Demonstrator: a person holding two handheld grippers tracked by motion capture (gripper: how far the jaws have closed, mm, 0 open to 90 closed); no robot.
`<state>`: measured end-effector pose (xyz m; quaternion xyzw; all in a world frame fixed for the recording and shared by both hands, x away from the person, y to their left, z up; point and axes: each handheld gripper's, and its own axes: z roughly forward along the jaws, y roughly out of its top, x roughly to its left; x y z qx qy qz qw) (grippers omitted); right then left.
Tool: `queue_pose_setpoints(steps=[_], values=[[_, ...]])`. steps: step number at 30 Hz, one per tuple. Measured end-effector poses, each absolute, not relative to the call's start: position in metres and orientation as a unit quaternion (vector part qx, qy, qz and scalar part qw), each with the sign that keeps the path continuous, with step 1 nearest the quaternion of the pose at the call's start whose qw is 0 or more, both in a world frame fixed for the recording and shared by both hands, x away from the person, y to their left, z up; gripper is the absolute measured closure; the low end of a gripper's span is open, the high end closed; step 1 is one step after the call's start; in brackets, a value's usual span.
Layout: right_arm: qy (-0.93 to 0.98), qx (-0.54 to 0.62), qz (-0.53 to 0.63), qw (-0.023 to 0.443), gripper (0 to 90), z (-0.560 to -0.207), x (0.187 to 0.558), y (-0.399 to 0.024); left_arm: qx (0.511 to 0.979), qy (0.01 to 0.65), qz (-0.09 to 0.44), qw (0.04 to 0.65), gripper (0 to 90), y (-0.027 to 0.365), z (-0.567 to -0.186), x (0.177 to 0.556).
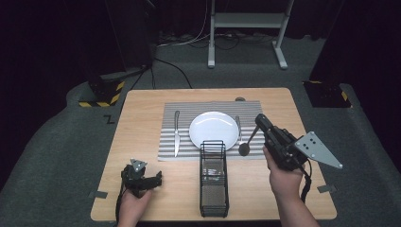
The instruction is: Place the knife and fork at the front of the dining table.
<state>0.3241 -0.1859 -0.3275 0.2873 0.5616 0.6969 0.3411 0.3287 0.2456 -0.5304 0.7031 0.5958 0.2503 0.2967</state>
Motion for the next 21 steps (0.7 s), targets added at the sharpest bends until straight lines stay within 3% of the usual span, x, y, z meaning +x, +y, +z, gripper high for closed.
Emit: queue_pose_setpoints(steps=[6,21], values=[[0.572,0.317,0.665,0.36,88.2,-0.346,0.337,-0.206,0.703,0.596,0.25,0.297,3.3,0.246,-0.53,0.329],[0.605,0.377,0.604,0.357,88.2,-0.404,0.39,-0.231,0.702,0.596,0.251,0.297,3.5,0.245,-0.53,0.328]])
